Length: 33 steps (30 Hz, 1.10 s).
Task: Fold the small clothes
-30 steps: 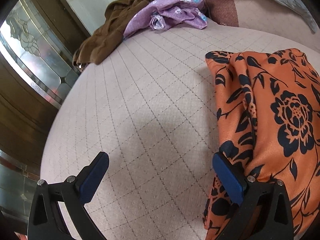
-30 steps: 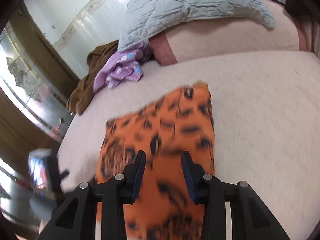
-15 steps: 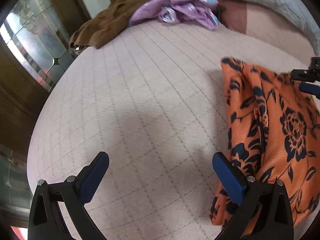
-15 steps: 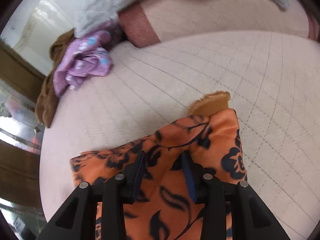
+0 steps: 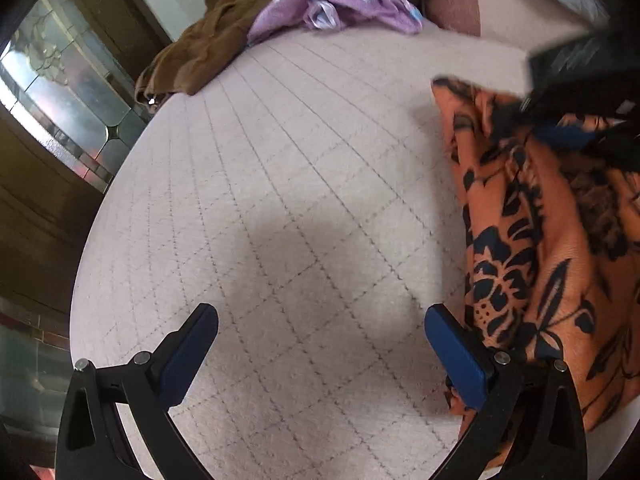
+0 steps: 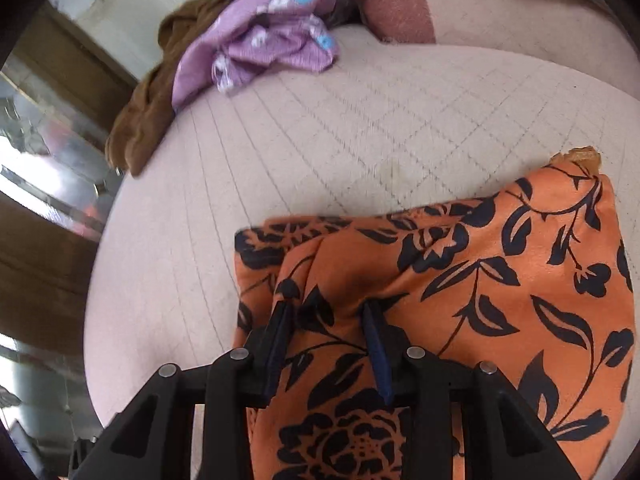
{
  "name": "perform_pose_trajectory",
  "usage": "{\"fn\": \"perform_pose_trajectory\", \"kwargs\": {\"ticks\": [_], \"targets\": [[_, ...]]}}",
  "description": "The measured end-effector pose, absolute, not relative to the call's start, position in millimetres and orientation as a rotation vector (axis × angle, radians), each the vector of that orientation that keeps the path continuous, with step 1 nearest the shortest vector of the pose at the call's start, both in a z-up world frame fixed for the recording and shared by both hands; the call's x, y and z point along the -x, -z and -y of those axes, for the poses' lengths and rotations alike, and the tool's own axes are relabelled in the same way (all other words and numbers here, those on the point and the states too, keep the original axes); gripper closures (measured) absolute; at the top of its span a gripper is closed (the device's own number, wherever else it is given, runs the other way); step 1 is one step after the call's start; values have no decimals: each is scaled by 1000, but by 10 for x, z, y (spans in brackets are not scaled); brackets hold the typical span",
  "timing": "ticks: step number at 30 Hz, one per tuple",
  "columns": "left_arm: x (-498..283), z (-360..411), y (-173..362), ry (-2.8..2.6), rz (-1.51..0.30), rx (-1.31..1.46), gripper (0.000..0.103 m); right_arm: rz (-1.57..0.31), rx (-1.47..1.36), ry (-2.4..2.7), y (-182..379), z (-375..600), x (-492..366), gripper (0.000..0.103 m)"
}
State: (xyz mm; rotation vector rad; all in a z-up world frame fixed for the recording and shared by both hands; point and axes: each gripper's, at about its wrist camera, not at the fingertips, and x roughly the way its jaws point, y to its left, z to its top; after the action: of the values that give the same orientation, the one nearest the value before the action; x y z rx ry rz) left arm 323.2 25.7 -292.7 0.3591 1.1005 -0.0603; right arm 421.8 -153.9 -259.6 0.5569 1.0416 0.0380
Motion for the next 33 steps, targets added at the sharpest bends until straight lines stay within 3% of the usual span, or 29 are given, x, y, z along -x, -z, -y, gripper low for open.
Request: {"fn": "perform_pose_trajectory", "kwargs": {"ticks": [10, 17, 23, 33], "targets": [[-3173, -222, 2771, 52, -1055, -334, 0, -881, -555, -88, 2000, 1932, -3018, 64], [-2917, -112, 2720, 33, -1002, -397, 0, -914, -444, -13, 2095, 1939, -2197, 64], [-2939, -20, 2865, -9, -1011, -477, 0, -1070, -480, 10, 2630, 2066, -2197, 63], [-2785, 130, 2506, 35, -835, -432, 0, -931, -514, -45, 2405, 2470, -1967, 61]]}}
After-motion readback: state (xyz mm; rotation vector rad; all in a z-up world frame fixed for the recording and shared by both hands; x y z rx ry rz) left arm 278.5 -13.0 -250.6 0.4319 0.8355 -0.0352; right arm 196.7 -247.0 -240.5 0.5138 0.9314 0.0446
